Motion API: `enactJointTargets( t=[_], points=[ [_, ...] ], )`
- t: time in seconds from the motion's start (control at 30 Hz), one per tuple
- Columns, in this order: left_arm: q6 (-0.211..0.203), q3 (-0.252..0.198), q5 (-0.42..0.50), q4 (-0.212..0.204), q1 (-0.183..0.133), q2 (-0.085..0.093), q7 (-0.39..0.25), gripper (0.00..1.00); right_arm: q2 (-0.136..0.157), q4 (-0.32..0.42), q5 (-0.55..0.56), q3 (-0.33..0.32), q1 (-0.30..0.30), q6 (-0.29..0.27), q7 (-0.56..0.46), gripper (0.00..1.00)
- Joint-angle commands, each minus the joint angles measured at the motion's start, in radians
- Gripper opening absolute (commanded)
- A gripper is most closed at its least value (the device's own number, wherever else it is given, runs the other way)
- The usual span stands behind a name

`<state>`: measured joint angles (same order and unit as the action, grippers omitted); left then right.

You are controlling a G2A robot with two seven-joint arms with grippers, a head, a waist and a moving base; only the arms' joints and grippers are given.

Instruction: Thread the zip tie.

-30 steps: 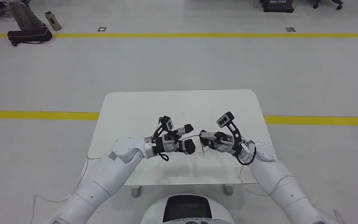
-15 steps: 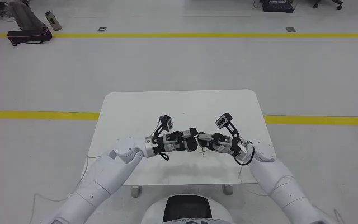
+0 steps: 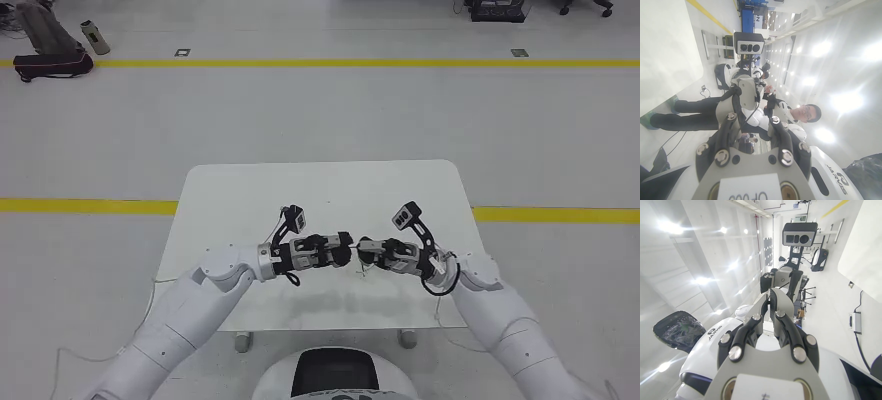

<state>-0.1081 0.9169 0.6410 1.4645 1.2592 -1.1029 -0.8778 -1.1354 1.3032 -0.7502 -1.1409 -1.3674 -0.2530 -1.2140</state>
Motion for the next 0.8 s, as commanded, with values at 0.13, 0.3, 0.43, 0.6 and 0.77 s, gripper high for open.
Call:
enactJointTargets(
  t=[0.13, 0.3, 0.43, 0.6, 0.77],
  points=[
    [0.004, -0.004, -0.007, 0.0, -0.003, 0.001, -0.001, 0.19, 0.005, 0.004, 0.035, -0.009, -0.006, 0.011, 0.016, 0.0],
    [0.008, -0.007, -0.011, -0.001, -0.005, 0.001, -0.001, 0.18, 0.006, 0.004, 0.061, -0.008, -0.006, 0.012, 0.032, 0.0],
    [0.012, -0.011, -0.019, -0.002, -0.007, 0.001, 0.0, 0.18, 0.006, 0.003, 0.069, -0.006, -0.006, 0.013, 0.036, 0.0],
    [0.017, -0.015, -0.026, -0.002, -0.011, 0.002, 0.001, 0.15, 0.006, 0.0, 0.076, -0.004, -0.005, 0.013, 0.04, 0.0],
    [0.021, -0.02, -0.029, -0.003, -0.013, 0.002, 0.002, 0.12, 0.005, -0.004, 0.085, 0.0, -0.002, 0.009, 0.047, 0.0]
  ],
)
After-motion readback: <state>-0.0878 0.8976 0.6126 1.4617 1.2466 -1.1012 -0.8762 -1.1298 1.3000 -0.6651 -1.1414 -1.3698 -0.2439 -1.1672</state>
